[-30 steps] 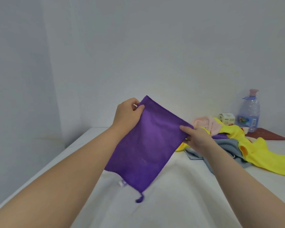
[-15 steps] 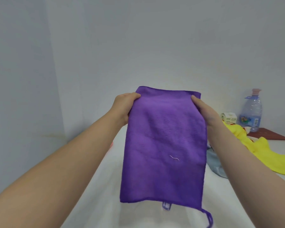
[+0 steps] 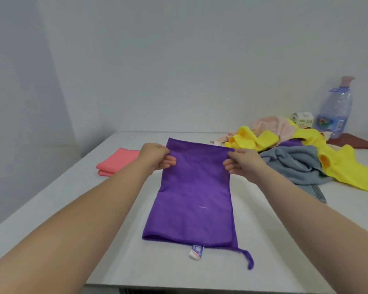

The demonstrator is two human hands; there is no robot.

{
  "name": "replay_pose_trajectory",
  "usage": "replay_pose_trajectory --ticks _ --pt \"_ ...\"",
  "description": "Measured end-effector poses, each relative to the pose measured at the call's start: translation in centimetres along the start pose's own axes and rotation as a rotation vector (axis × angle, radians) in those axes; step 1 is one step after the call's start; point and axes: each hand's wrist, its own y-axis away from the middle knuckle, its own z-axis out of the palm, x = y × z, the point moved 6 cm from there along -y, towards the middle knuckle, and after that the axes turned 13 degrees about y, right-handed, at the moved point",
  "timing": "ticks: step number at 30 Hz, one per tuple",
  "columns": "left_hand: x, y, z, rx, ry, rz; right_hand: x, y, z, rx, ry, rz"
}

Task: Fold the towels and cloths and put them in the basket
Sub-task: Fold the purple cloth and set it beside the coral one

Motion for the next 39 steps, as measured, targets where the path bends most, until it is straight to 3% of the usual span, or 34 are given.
replay_pose_trajectory --ticks 4,10,15,24,26,30,35,39 --pt "-0.6 -1.1 0.3 -0.034 0.273 -0.091 0.0 -0.8 1.2 -0.049 -0.127 0.006" --pt "1.0 -3.4 1.3 -0.050 0.408 -0.083 -3.1 -2.5 1.2 0.014 -0.073 -0.157" --pt "-0.6 -3.6 1.5 0.032 0.478 -0.092 -2.3 -2.5 0.2 0.100 -0.155 -0.077" --pt "-4.8 0.7 0.6 -0.010 0.268 0.009 3.6 0.6 0.1 0.017 -0.205 0.092" --pt "-5.6 1.4 0.2 -0.049 0.179 0.019 3.2 1.5 -0.2 -0.059 -0.087 0.048" --pt "-7.3 2.2 0.3 -0.230 -0.072 -0.104 3.9 2.6 0.0 -0.192 0.393 0.057" --pt "-7.4 1.5 0.6 -0.159 -0.091 -0.047 5.0 1.6 0.1 -0.078 0.359 0.071" --pt "-6.9 0.6 0.4 -0.083 -0.023 0.035 4.5 0.8 0.7 0.107 0.257 -0.061"
